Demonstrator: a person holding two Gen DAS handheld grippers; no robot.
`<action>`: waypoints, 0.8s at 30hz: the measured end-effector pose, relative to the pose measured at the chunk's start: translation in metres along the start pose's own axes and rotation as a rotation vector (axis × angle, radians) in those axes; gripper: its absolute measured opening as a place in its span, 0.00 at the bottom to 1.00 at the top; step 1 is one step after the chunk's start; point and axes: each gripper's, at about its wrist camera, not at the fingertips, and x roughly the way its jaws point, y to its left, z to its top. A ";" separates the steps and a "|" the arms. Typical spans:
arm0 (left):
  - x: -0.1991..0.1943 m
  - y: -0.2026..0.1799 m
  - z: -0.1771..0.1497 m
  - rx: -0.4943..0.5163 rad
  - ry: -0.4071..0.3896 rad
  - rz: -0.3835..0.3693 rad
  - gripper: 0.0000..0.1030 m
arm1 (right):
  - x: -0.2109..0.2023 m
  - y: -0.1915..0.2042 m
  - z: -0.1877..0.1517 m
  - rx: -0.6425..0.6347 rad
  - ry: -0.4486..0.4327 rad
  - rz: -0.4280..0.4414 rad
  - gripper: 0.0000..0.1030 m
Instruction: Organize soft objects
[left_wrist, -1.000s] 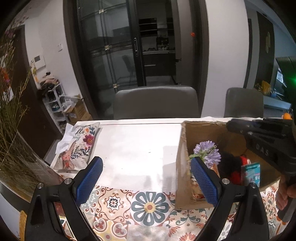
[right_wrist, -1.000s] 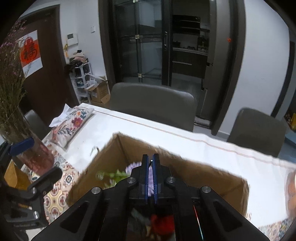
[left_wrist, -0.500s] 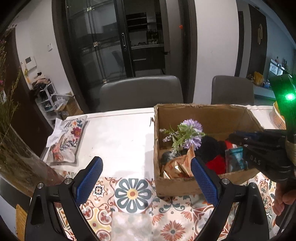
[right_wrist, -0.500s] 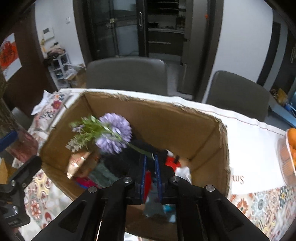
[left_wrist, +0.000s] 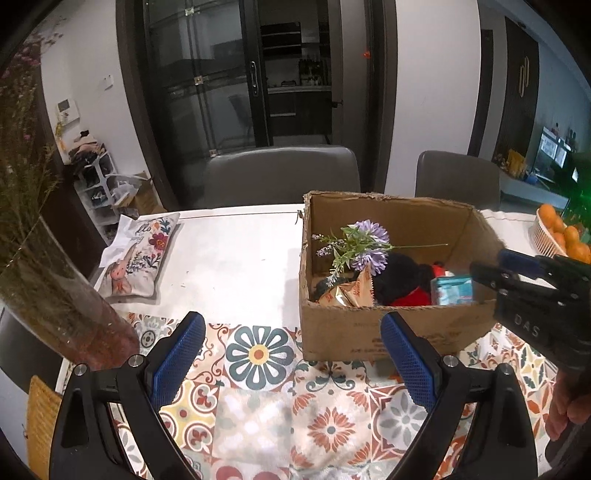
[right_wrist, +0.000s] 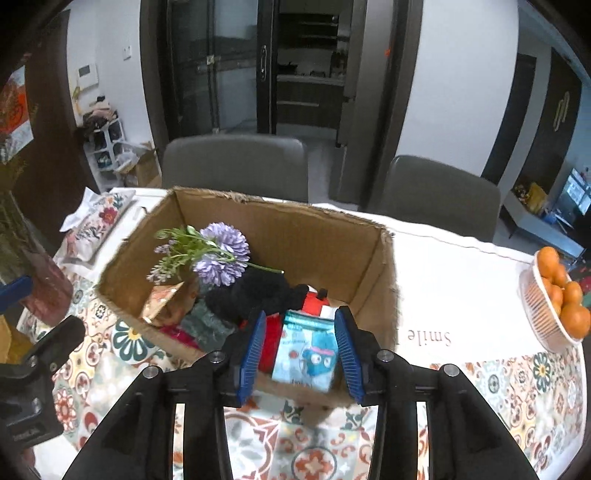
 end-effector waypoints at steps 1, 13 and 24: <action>-0.006 0.001 -0.002 -0.006 -0.007 -0.003 0.94 | -0.008 0.001 -0.002 0.002 -0.011 -0.004 0.40; -0.095 0.007 -0.018 -0.007 -0.109 -0.037 0.95 | -0.120 0.014 -0.036 0.070 -0.126 -0.019 0.44; -0.165 0.012 -0.055 0.045 -0.174 -0.051 1.00 | -0.201 0.029 -0.083 0.105 -0.204 -0.094 0.61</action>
